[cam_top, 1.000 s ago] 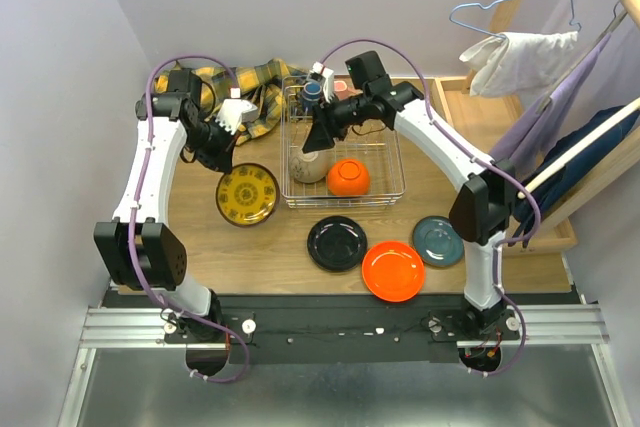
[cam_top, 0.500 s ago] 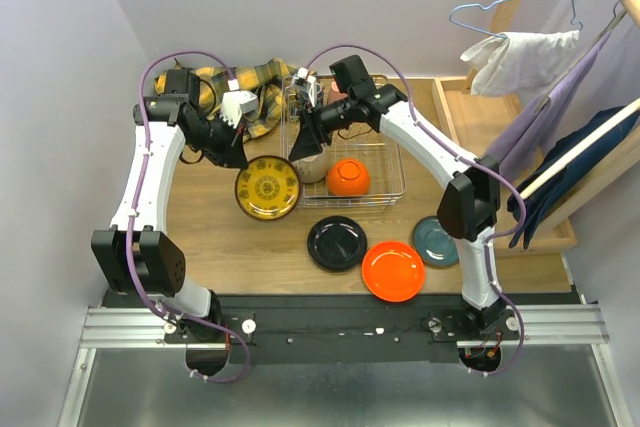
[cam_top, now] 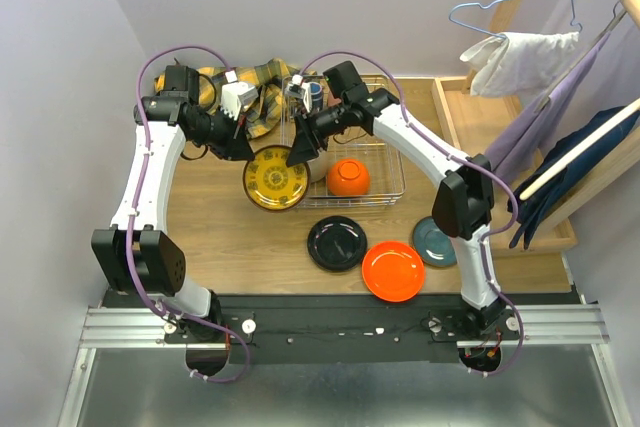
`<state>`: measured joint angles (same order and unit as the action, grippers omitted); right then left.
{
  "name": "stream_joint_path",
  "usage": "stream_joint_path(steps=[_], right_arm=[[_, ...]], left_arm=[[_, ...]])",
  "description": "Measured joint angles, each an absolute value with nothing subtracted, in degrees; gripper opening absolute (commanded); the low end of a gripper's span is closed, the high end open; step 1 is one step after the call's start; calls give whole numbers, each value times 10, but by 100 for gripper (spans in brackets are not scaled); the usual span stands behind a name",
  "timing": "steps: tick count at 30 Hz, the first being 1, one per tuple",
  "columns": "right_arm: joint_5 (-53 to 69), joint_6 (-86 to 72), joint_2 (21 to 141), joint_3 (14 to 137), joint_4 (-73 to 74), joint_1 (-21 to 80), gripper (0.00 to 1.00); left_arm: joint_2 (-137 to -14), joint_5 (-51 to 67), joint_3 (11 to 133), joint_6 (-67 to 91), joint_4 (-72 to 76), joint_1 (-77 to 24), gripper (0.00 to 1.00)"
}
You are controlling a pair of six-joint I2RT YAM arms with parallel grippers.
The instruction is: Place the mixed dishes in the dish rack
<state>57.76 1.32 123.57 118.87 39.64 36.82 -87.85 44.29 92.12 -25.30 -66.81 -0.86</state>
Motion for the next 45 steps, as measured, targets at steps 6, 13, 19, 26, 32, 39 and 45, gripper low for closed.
stream_joint_path(steps=[6, 13, 19, 26, 32, 39, 45], right_arm=[[575, 8, 1248, 1191, 396, 368, 8], [544, -5, 1251, 1196, 398, 368, 0], [412, -18, 1244, 1196, 400, 371, 1], [165, -46, 1199, 1196, 399, 371, 0], [-122, -84, 1167, 1196, 365, 370, 1], [-463, -94, 1166, 1147, 299, 368, 1], [-564, -94, 1166, 1140, 287, 368, 1]], left_arm=[[-879, 444, 921, -251, -664, -9, 0], [-879, 432, 907, -221, -626, -9, 40], [-850, 310, 868, -157, -527, -10, 56], [-700, 172, 779, -91, -352, -10, 58], [-666, 140, 742, -56, -274, -13, 58], [-667, 140, 693, -25, -264, -13, 58], [-665, 140, 680, -17, -260, -13, 58]])
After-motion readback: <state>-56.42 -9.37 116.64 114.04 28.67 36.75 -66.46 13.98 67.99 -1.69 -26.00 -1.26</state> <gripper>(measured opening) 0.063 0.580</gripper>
